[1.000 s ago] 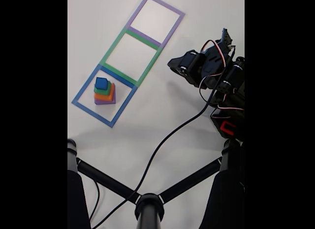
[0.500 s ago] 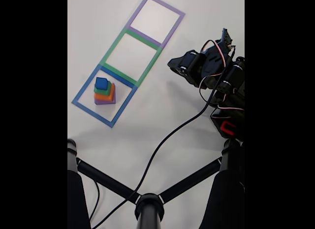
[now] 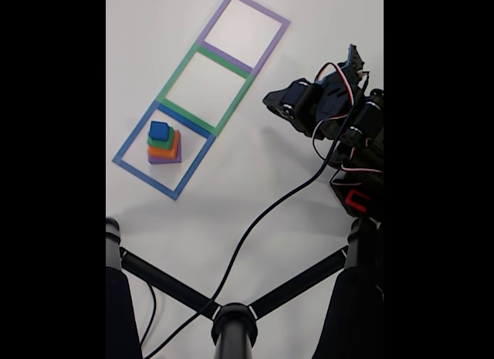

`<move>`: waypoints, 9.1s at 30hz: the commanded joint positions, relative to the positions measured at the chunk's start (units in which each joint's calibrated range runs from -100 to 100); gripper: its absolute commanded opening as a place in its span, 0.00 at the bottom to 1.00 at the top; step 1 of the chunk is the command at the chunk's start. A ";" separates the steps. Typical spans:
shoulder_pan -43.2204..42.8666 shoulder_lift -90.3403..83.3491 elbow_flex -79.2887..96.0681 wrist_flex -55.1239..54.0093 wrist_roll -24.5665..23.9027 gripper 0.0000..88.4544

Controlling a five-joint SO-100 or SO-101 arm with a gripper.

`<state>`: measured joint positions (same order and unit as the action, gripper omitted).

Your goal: Tower of hanoi

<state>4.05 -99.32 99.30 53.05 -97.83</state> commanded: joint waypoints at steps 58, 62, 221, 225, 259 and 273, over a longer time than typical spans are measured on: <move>-1.04 -0.68 0.70 0.01 0.04 0.00; -1.04 -0.68 0.70 0.01 0.04 0.00; -1.04 -0.68 0.70 0.01 0.04 0.00; -1.04 -0.68 0.70 0.01 0.04 0.00; -0.96 29.37 -31.93 -3.64 37.91 0.00; 3.53 58.94 -85.26 12.79 125.59 0.00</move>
<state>6.34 -42.85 24.89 63.56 14.09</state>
